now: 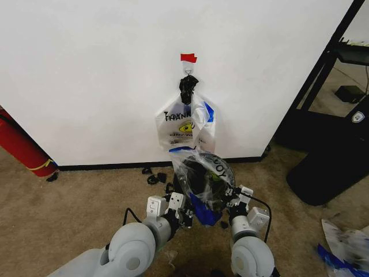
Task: Pick up the garbage bag from the wall and place it over the trash bin.
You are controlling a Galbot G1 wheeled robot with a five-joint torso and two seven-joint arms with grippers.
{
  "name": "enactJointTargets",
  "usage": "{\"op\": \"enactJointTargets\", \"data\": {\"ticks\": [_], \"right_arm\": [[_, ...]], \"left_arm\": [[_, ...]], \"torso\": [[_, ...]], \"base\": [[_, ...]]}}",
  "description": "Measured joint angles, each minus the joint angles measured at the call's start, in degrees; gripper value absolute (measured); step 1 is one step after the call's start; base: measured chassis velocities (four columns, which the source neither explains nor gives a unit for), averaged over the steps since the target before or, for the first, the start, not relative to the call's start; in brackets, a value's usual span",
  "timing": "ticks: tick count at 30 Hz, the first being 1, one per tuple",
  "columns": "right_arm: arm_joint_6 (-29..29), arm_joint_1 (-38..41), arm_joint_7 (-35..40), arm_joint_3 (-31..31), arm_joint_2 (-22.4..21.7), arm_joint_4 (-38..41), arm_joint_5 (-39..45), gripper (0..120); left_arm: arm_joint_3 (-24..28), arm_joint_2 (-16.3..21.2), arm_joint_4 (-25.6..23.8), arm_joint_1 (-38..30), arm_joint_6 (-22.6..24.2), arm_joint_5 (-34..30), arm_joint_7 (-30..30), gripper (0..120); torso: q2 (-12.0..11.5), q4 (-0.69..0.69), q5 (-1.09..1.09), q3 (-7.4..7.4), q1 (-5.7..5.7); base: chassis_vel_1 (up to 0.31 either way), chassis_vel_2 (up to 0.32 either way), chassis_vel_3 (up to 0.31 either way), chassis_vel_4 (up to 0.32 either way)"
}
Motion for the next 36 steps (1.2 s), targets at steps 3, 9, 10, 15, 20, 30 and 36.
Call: {"op": "enactJointTargets", "data": {"ticks": [3, 9, 10, 15, 20, 30, 36], "right_arm": [[0.0, 0.0, 0.1, 0.3, 0.0, 0.2, 1.0, 0], [-0.2, 0.5, 0.8, 1.6, -0.1, 0.3, 3.5, 0], [-0.2, 0.5, 0.9, 1.9, -0.1, 0.3, 4.1, 0], [-0.6, 0.9, 1.7, 2.9, -0.4, 0.5, 6.2, 0], [-1.4, 1.7, 2.7, 3.8, -0.8, 1.8, 10.3, 0], [-3.7, 0.4, 3.2, 5.2, -2.1, 4.0, 17.6, 0], [-4.9, -0.9, 1.8, 5.6, -2.3, 6.0, 21.9, 0]], "left_arm": [[-0.7, 0.4, -0.7, 0.7, -0.1, 0.4, 0.0, 0], [-6.5, 2.4, -3.4, 3.3, -0.3, 0.2, 0.1, 0], [-8.0, 2.8, -4.0, 4.0, -0.4, -0.3, 0.1, 0], [-12.3, 3.8, -4.8, 6.3, -0.5, -2.0, 0.4, 0], [-13.5, 3.7, -2.8, 11.1, -0.9, -0.2, 1.6, 0], [-11.6, 1.5, 3.9, 10.4, -3.7, 6.5, 4.7, 0], [-9.4, -0.9, 9.6, 8.1, -6.5, 12.1, 6.6, 0]], "torso": [[0.0, 0.00, 0.00, 0.00, 0.00], [0.0, 0.01, 0.00, 0.00, 0.00], [0.0, 0.01, 0.00, 0.00, 0.00], [0.0, -0.01, 0.00, 0.00, 0.00], [0.0, 0.02, -0.01, 0.00, 0.00], [0.0, -0.01, 0.01, 0.00, 0.00], [0.0, 0.00, 0.00, 0.00, 0.00]], "base": [[0.000, 0.000, 0.000, 0.000], [0.000, 0.000, 0.000, 0.000], [0.000, 0.000, 0.000, 0.000], [0.000, 0.000, 0.000, 0.000], [0.000, 0.000, 0.000, 0.000], [0.000, 0.000, 0.000, 0.000], [0.000, 0.000, 0.000, 0.000]]}}
